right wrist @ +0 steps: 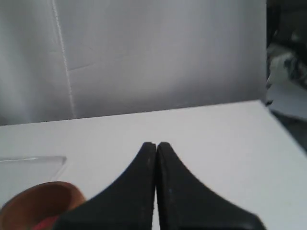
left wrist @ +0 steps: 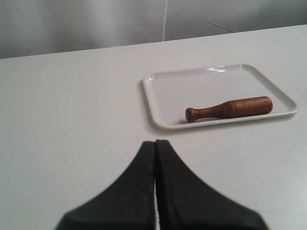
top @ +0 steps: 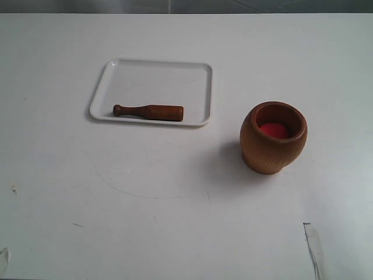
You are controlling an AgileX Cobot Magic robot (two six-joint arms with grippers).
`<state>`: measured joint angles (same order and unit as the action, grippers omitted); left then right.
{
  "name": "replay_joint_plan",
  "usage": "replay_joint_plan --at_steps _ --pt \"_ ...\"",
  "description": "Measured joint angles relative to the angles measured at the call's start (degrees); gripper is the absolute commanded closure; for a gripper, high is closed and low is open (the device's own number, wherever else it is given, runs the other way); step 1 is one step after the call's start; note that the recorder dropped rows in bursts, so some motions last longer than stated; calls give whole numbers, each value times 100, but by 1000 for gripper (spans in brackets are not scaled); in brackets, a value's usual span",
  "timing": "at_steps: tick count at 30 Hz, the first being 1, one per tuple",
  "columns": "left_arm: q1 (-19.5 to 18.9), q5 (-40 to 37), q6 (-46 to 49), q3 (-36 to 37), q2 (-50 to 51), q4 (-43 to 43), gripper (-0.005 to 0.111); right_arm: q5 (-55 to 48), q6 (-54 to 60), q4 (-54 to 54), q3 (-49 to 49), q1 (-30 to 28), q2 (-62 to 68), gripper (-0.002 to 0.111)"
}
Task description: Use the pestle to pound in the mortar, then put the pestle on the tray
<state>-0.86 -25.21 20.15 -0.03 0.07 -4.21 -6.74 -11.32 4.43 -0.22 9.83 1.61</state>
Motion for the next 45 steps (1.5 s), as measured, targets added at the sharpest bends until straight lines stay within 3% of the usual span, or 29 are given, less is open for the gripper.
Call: replay_joint_plan --at_steps 4,8,45 --pt "0 0 0 0 0 0 107 53 1328 -22 0 -268 -123 108" --pt "0 0 0 0 0 0 107 53 1765 -34 0 -351 -146 108" --pt "0 0 0 0 0 0 107 -157 1328 -44 0 -581 -145 108"
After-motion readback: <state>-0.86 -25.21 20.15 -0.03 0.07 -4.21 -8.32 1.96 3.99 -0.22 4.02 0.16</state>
